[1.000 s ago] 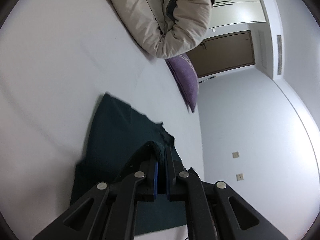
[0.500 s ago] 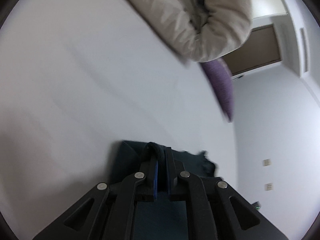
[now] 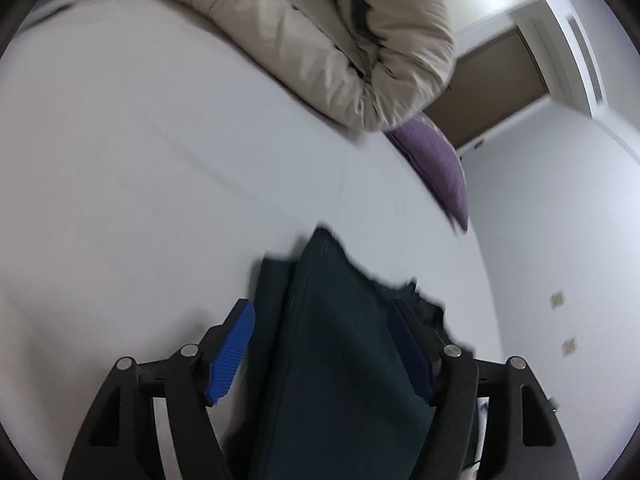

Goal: Fold small clothes
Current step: 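Lay the hem down on the sweater and open both tools, then grasp the folded edge of the sweater with both tools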

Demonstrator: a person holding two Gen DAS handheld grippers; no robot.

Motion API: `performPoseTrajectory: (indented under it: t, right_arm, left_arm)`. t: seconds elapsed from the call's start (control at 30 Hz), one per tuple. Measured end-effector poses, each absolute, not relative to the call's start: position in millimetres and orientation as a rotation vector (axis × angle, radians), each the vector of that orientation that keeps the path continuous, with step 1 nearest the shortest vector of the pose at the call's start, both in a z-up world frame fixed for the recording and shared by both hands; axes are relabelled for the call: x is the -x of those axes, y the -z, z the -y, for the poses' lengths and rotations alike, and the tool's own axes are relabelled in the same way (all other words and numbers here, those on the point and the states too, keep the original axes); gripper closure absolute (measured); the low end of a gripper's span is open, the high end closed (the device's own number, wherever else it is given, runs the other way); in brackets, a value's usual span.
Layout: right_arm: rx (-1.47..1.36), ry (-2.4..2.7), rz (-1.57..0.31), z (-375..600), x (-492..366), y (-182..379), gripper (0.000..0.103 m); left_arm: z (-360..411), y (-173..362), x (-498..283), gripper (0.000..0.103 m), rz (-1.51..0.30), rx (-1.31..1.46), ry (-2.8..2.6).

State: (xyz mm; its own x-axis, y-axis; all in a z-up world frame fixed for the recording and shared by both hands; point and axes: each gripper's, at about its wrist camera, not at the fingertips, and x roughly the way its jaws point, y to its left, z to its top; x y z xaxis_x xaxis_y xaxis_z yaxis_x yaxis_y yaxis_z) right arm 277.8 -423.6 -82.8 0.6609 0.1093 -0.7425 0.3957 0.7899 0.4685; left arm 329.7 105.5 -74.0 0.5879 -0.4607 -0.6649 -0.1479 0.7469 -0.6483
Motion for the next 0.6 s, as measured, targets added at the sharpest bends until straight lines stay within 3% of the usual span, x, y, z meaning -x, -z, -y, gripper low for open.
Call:
performPoseTrajectory:
  t: [0.13,0.23,0.3,0.37,0.6]
  right_arm:
    - [-0.471,0.156,-0.883,389,-248,80,0.042]
    - [-0.381,0.153,-0.920,368,-227,86,0.055]
    - [-0.345,0.160,-0.948,362,-214,92,0.071]
    - [-0.320,0.173,-0.935,357,-201,93,0.075]
    - [-0.297,0.190,-0.909,359,-165,86,0.091]
  left_arm:
    - [-86,84,-300,0.032,-0.996,0.582,0.186]
    - [-74,94,-282,0.034,-1.025,0.510,0.181]
    - [-67,100,-275,0.043,-1.039,0.471,0.183]
    - [-65,102,-268,0.054,-1.029,0.429,0.166]
    - [-68,100,-253,0.067,-1.009,0.400,0.170]
